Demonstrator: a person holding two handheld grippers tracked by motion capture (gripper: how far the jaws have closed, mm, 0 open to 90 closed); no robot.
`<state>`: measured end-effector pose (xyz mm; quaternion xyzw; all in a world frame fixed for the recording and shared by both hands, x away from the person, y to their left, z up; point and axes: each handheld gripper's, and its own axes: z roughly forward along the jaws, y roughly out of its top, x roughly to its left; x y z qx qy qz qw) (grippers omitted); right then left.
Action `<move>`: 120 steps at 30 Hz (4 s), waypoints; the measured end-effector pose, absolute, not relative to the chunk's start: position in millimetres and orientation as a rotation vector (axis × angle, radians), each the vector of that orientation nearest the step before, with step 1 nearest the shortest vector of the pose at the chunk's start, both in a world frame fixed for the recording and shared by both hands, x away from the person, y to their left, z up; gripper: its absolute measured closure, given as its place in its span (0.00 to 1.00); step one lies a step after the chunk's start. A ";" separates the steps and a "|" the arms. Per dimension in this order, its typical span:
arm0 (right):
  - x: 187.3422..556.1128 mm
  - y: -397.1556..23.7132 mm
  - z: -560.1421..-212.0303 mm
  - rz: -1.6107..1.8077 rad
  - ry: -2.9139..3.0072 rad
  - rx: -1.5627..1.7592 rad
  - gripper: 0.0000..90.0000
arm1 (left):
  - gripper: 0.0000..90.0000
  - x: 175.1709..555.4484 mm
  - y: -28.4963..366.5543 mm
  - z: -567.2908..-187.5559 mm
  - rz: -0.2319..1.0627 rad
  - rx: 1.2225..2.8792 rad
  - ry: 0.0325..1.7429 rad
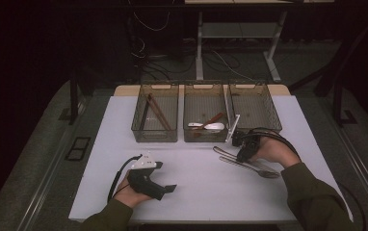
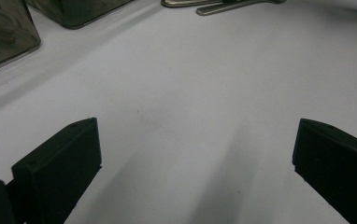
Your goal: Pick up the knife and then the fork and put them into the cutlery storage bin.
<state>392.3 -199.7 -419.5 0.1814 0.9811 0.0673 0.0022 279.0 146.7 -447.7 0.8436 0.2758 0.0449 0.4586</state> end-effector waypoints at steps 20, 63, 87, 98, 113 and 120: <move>393.3 -199.0 -418.0 0.209 3.061 0.545 0.89 | 0.00 279.3 147.3 -448.3 0.106 2.082 0.681; 393.3 -298.4 -347.5 1.147 2.635 0.815 0.89 | 0.00 278.4 149.5 -446.5 0.096 2.058 0.671; 436.9 -315.7 -287.2 1.284 2.314 1.014 0.89 | 0.00 278.4 150.7 -446.2 0.094 2.057 0.661; 469.7 -314.2 -295.9 1.197 2.289 1.081 0.89 | 0.00 277.9 151.6 -445.9 0.095 2.053 0.663; 492.9 -312.8 -337.8 1.009 2.404 1.202 0.89 | 0.01 277.8 151.9 -446.1 0.096 2.055 0.666; 499.7 -313.4 -356.3 0.905 2.479 1.248 0.89 | 0.01 278.1 151.4 -446.5 0.096 2.061 0.658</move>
